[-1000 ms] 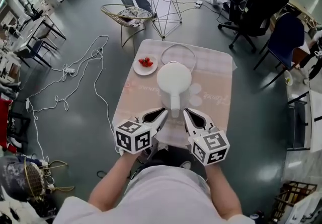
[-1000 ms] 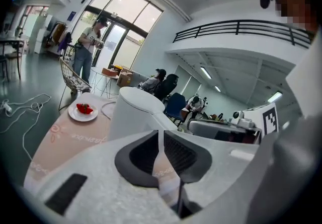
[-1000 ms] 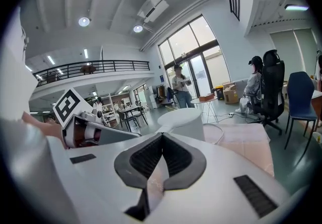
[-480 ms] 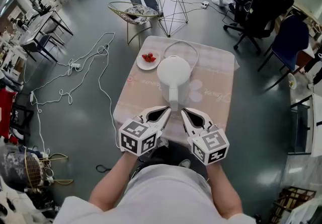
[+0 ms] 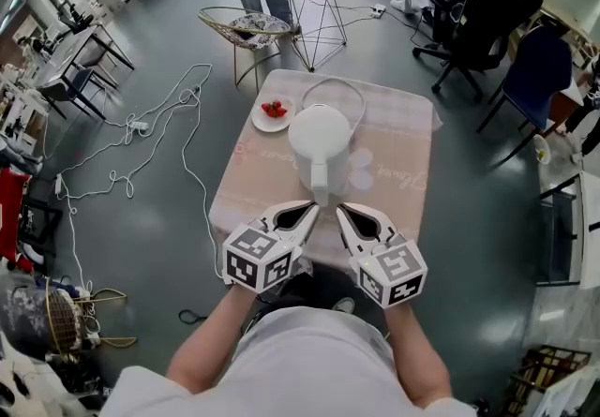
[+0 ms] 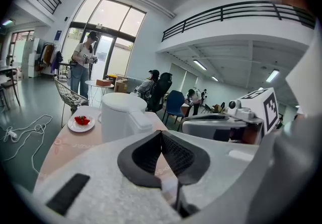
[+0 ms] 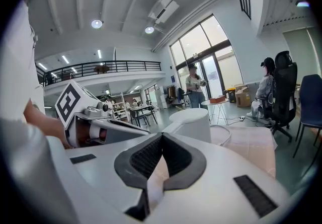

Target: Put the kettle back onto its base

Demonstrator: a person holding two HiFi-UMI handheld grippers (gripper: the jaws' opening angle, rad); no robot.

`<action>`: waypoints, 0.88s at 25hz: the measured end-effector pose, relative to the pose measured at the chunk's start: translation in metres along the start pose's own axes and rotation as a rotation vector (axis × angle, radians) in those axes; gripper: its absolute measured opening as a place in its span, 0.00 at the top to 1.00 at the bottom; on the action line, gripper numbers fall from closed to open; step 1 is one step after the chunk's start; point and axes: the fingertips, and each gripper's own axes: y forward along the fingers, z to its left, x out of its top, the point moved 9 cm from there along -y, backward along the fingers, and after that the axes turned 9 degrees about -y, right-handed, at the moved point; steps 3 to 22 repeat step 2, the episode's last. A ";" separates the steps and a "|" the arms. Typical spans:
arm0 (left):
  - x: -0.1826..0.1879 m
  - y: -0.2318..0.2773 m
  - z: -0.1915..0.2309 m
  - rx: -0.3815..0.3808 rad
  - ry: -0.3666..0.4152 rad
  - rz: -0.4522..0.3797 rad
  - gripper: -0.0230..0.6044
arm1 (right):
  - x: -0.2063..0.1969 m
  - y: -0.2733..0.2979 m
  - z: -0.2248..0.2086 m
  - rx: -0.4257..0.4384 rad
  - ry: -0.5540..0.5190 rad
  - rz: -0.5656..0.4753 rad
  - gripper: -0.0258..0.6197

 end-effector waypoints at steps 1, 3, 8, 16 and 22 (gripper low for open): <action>0.000 0.000 0.000 0.000 0.001 0.001 0.95 | 0.000 0.000 0.000 0.000 0.000 0.000 0.95; 0.000 0.000 0.000 0.000 0.001 0.002 0.95 | 0.001 0.000 0.000 -0.001 0.000 0.000 0.95; 0.000 0.000 0.000 0.000 0.001 0.002 0.95 | 0.001 0.000 0.000 -0.001 0.000 0.000 0.95; 0.000 0.000 0.000 0.000 0.001 0.002 0.95 | 0.001 0.000 0.000 -0.001 0.000 0.000 0.95; 0.000 0.000 0.000 0.000 0.001 0.002 0.95 | 0.001 0.000 0.000 -0.001 0.000 0.000 0.95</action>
